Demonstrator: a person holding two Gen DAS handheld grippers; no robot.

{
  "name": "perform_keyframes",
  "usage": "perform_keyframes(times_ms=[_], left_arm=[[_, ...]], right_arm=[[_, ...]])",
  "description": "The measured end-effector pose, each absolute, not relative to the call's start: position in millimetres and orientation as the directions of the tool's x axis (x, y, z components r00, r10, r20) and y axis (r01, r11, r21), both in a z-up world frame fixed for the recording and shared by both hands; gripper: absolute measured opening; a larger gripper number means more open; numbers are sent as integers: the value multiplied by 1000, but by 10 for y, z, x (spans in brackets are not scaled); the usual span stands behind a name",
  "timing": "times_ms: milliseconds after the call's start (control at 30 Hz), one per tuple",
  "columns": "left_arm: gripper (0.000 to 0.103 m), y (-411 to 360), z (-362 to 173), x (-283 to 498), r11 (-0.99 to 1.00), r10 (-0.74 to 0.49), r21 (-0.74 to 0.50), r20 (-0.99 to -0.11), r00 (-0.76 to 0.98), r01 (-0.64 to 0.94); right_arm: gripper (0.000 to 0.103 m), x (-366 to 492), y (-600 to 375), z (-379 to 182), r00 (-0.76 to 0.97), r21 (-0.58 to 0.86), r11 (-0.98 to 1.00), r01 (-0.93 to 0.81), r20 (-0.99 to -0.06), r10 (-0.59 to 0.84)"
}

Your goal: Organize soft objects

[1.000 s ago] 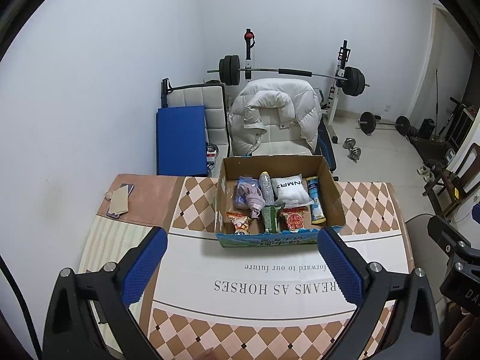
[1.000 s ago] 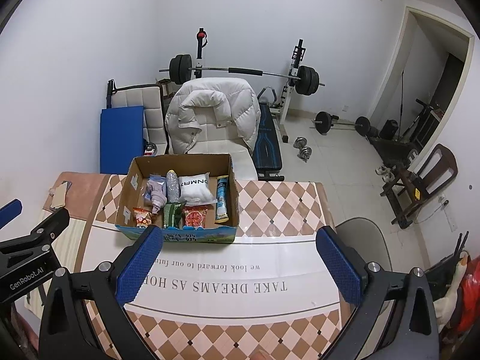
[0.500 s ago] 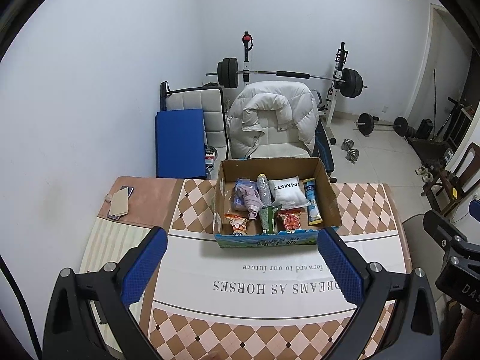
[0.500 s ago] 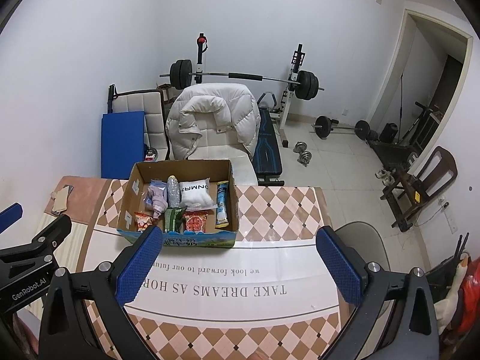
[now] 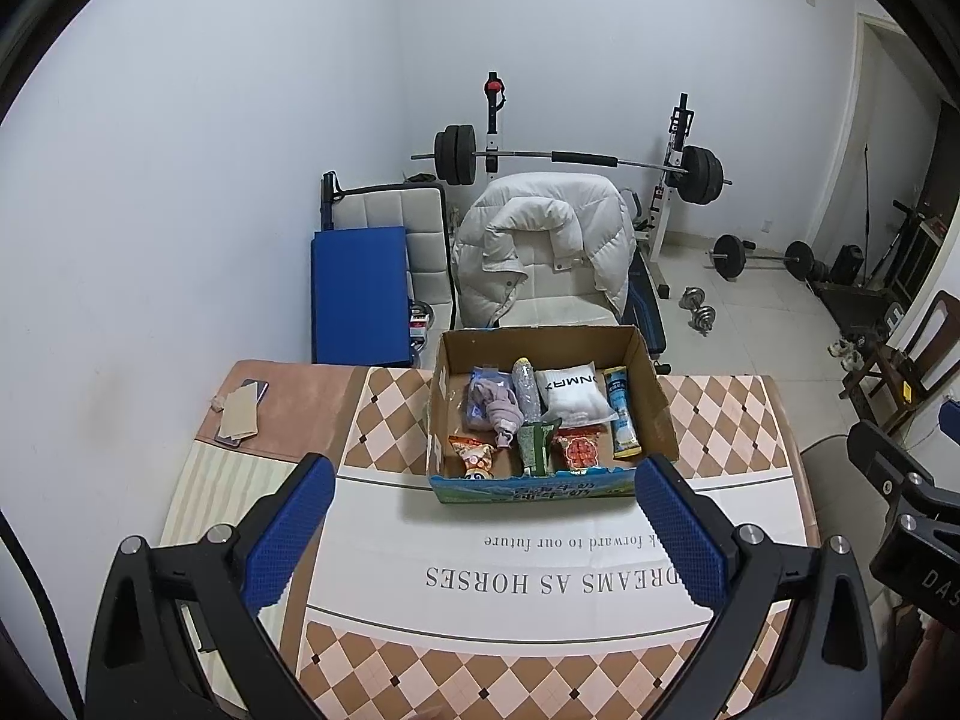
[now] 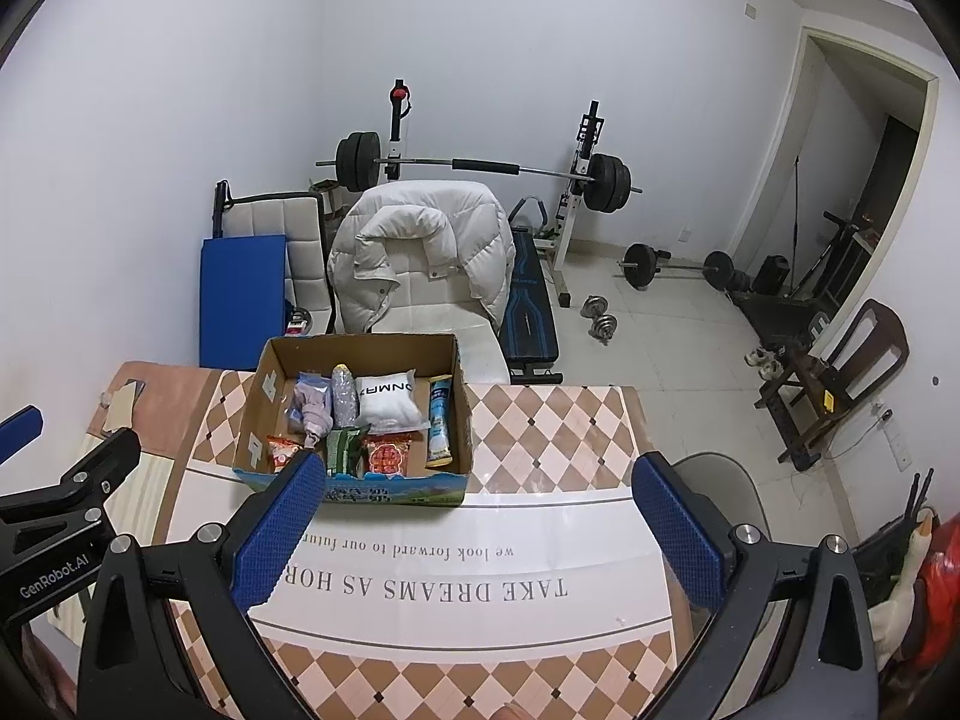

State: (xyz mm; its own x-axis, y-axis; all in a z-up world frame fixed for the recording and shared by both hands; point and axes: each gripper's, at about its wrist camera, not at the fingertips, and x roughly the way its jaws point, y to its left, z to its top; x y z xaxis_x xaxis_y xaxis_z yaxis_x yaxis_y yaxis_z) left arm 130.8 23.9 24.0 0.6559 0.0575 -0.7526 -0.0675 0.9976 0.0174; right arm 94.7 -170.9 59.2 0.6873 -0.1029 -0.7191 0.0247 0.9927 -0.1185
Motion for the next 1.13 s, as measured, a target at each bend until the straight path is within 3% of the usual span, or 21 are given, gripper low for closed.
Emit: perform_keyframes(times_ms=[1133], left_arm=[[103, 279, 235, 1293, 998, 65, 44, -749, 659, -49]], right_arm=[[103, 825, -1692, 685, 699, -121, 990, 72, -702, -137]])
